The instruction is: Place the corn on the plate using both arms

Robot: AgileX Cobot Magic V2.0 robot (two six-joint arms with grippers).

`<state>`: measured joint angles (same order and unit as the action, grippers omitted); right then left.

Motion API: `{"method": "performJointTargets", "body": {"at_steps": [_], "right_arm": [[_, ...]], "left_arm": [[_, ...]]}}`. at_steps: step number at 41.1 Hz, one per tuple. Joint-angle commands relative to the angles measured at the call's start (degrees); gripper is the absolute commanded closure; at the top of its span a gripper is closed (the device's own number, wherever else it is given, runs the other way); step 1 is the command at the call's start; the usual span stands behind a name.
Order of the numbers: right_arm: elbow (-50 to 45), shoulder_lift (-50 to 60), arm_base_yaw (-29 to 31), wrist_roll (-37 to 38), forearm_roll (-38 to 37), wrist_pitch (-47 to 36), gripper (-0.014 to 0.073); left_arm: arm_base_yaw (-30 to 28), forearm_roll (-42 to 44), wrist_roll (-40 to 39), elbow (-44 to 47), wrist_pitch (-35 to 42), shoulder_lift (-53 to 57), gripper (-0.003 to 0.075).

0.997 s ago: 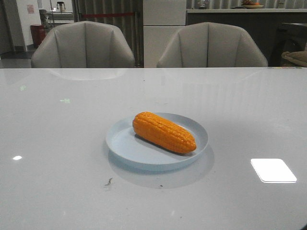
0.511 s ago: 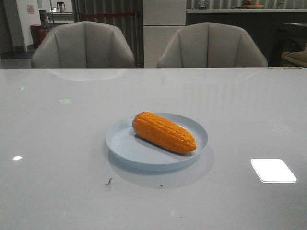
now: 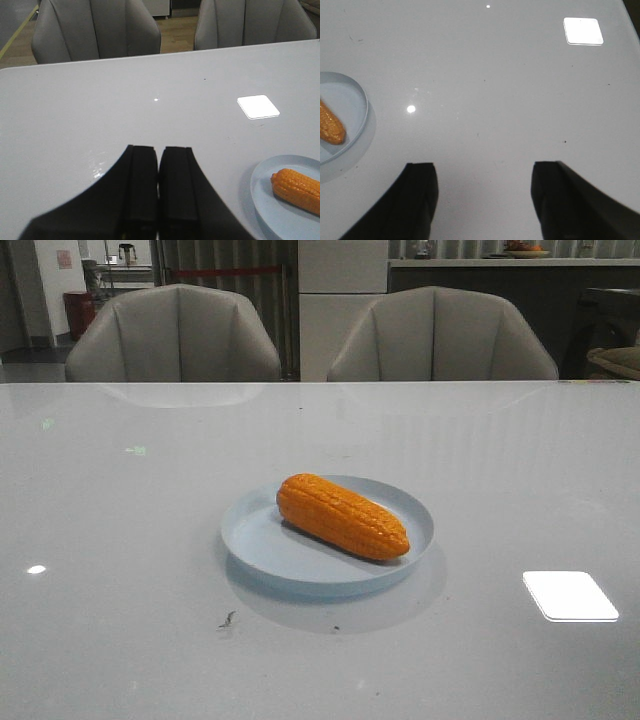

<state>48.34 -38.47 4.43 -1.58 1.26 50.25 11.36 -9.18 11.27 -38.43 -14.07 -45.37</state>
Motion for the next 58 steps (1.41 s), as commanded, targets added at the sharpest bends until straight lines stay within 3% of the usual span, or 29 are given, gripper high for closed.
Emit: {"method": "performJointTargets", "body": {"at_steps": [1,6,26,34,44,49,58], "right_arm": [[1.5,0.1,0.4,0.0,0.1,-4.2,0.0075],[1.5,0.1,0.4,0.0,0.1,-4.2,0.0075],[1.5,0.1,0.4,0.0,0.1,-4.2,0.0075],[1.5,0.1,0.4,0.0,0.1,-4.2,0.0075],[1.5,0.1,0.4,0.0,0.1,-4.2,0.0075],[1.5,0.1,0.4,0.0,0.1,-4.2,0.0075],[1.5,0.1,0.4,0.0,0.1,-4.2,0.0075]], "left_arm": [[-0.1,-1.7,-0.3,-1.6,3.2,0.4,0.0627],[-0.1,-2.6,-0.3,-1.6,0.8,0.1,0.0627],[-0.1,-1.8,-1.5,0.5,2.8,-2.4,0.0627],[-2.1,11.0,-16.2,11.7,11.6,10.1,0.0627],[-8.6,11.3,-14.9,23.6,12.5,29.5,0.0627],[-8.9,11.3,-10.6,28.8,12.5,37.3,0.0627],[-8.9,11.2,-10.5,38.1,12.7,46.3,0.0627]]}}
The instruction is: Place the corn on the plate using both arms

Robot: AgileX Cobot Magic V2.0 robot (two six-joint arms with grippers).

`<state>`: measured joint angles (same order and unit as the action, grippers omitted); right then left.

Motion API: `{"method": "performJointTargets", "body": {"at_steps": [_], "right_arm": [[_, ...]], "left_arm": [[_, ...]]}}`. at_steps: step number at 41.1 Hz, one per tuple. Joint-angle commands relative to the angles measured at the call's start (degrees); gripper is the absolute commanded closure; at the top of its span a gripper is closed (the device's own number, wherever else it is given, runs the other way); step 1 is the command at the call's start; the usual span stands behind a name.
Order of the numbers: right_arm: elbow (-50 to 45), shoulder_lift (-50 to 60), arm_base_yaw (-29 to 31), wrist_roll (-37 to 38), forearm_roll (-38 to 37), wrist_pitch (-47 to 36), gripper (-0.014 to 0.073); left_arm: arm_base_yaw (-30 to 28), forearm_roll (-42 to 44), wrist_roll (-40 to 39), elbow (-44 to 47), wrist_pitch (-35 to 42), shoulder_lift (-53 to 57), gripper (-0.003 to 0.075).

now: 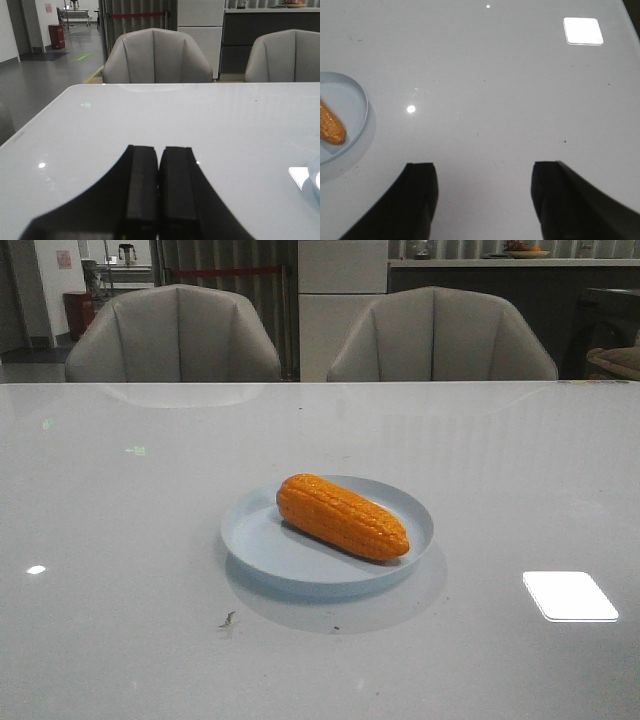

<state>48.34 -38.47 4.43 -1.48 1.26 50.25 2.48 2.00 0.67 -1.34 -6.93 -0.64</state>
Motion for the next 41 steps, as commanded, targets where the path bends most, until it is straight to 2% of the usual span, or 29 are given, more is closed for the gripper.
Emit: {"method": "performJointTargets", "body": {"at_steps": [1,3,5,12,41], "right_arm": [[1.5,0.1,0.4,-0.1,0.1,-4.2,0.0075],[1.5,0.1,0.4,-0.1,0.1,-4.2,0.0075],[1.5,0.1,0.4,-0.1,0.1,-4.1,0.0075],[1.5,0.1,0.4,-0.1,0.1,-4.3,0.0075],[1.5,0.1,0.4,-0.1,0.1,-4.3,0.0075]], "left_arm": [[0.0,-0.3,0.1,2.0,5.8,2.2,0.0627],[0.0,-0.9,0.1,4.3,7.9,2.3,0.0627],[0.0,-2.3,0.1,3.9,3.9,2.2,0.0627],[0.0,-3.6,0.1,4.1,3.9,2.2,0.0627],[0.0,-3.6,0.1,4.1,3.9,2.2,0.0627]]}}
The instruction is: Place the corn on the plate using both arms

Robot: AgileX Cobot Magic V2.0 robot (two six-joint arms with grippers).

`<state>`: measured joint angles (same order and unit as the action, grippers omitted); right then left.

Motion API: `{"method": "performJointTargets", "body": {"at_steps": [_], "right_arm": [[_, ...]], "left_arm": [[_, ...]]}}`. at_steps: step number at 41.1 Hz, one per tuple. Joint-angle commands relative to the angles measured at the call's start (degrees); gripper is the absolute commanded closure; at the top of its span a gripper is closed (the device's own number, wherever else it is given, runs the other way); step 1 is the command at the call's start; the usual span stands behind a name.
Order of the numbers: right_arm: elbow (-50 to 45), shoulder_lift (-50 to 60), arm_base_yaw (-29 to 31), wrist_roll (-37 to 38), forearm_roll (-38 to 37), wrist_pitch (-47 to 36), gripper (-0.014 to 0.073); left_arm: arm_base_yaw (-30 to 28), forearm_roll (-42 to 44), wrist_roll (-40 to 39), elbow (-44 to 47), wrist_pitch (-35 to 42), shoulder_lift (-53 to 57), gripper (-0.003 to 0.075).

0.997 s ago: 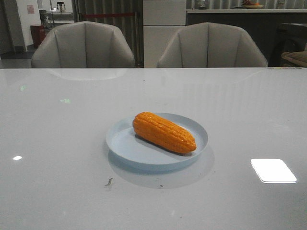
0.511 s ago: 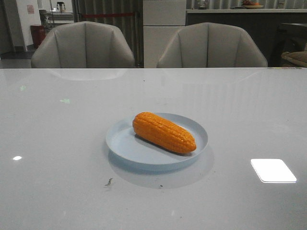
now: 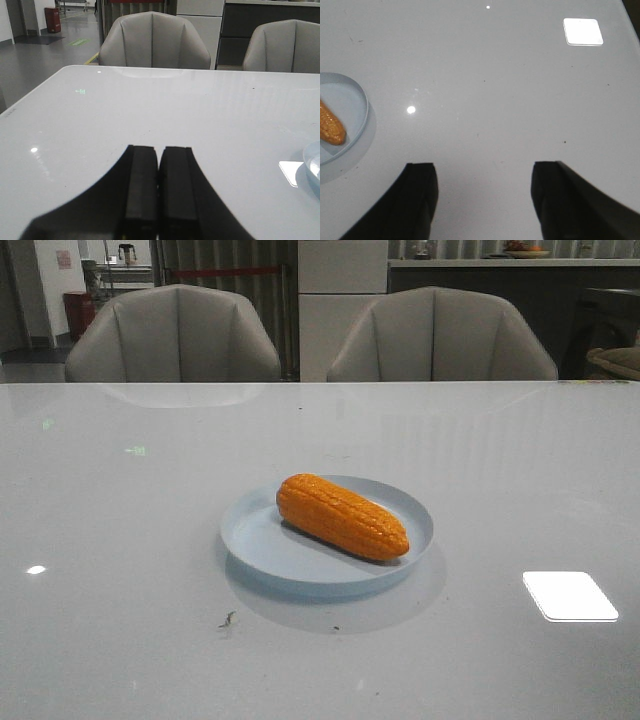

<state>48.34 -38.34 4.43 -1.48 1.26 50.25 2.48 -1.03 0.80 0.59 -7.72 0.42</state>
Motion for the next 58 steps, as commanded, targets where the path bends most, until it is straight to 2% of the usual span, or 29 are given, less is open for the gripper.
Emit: {"method": "performJointTargets", "body": {"at_steps": [1,8,11,16,21,26,28,35,40,49,53,55,58], "right_arm": [[1.5,0.0,0.4,-0.1,0.1,-4.3,0.0075],[1.5,0.0,0.2,-0.1,1.0,-5.4,0.0078],[1.5,0.0,-0.3,-0.1,2.0,-5.4,0.0107],[1.2,0.1,-2.1,-0.1,3.1,-5.6,0.0217],[-1.0,2.1,-4.9,-0.1,3.1,-9.0,0.0377],[-6.2,6.6,-7.1,-0.1,3.1,-18.5,0.0540],[-9.0,8.7,-7.4,-0.1,3.2,-23.0,0.0578],[-21.8,17.9,-7.4,-0.1,4.9,-38.7,0.0568],[-31.8,26.0,-7.4,-0.1,5.9,-46.5,0.0568],[-44.3,40.3,-7.4,-0.1,5.9,-48.2,0.0568],[-49.0,39.5,-7.4,-0.1,5.9,-52.6,0.0568],[-48.6,40.1,-7.5,-0.1,5.9,-48.7,0.0568],[-48.7,40.4,-7.5,-0.1,5.9,-47.7,0.0568]], "left_arm": [[0.0,-0.6,0.0,2.2,4.7,1.1,0.0627],[0.0,-0.6,0.0,2.2,4.7,1.1,0.0627],[0.0,-0.6,0.0,2.2,4.7,1.1,0.0627],[0.0,-0.6,0.0,2.2,4.7,1.1,0.0627],[0.0,-0.6,0.0,2.2,4.7,1.1,0.0627],[0.0,-0.6,0.0,2.2,4.7,1.1,0.0627],[0.0,-0.6,0.0,2.2,4.7,1.1,0.0627],[0.0,-0.6,0.0,2.2,4.7,1.1,0.0627],[0.0,-0.6,0.0,2.2,4.7,1.1,0.0627],[0.0,-0.6,0.0,2.2,4.7,1.1,0.0627],[0.0,-0.6,0.0,2.2,4.7,1.1,0.0627],[0.0,-0.6,0.0,2.2,4.7,1.1,0.0627],[0.0,-0.6,0.0,2.2,4.7,1.1,0.0627]]}}
